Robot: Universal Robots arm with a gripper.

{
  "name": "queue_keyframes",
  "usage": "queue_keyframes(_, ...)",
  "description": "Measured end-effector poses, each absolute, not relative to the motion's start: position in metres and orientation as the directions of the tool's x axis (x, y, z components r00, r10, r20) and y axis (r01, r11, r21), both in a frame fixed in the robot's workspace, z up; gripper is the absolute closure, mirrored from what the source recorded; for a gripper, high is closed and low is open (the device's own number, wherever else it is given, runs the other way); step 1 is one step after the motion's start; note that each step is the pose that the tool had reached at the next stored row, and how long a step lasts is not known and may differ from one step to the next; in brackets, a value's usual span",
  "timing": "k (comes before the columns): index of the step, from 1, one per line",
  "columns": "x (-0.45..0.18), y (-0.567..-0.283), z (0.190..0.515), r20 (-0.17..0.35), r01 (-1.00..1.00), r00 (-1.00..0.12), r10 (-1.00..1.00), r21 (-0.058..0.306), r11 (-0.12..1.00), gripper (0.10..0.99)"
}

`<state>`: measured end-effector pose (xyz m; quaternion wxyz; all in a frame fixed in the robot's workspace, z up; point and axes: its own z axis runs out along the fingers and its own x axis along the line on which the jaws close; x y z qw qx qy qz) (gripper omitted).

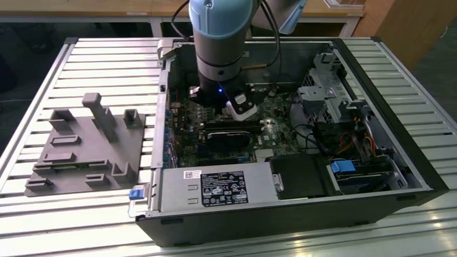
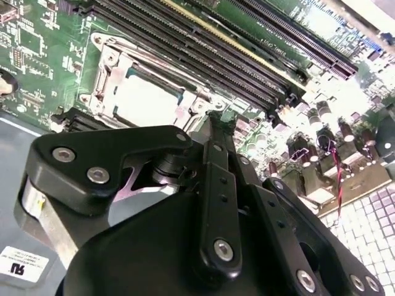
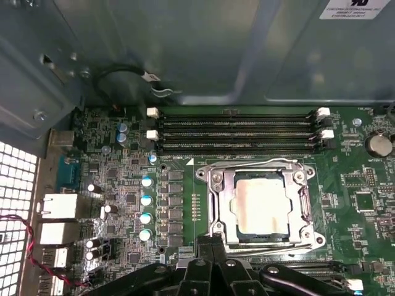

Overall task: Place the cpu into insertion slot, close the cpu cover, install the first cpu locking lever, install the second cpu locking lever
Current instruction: 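Install the second cpu locking lever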

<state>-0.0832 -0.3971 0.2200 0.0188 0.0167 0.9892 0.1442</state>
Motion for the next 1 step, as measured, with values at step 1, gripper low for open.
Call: queue_keyframes(1,-0.0832,-0.3970,0.2200,-0.032,0.028,-0.999,0.039,0.286,0.958,0.980)
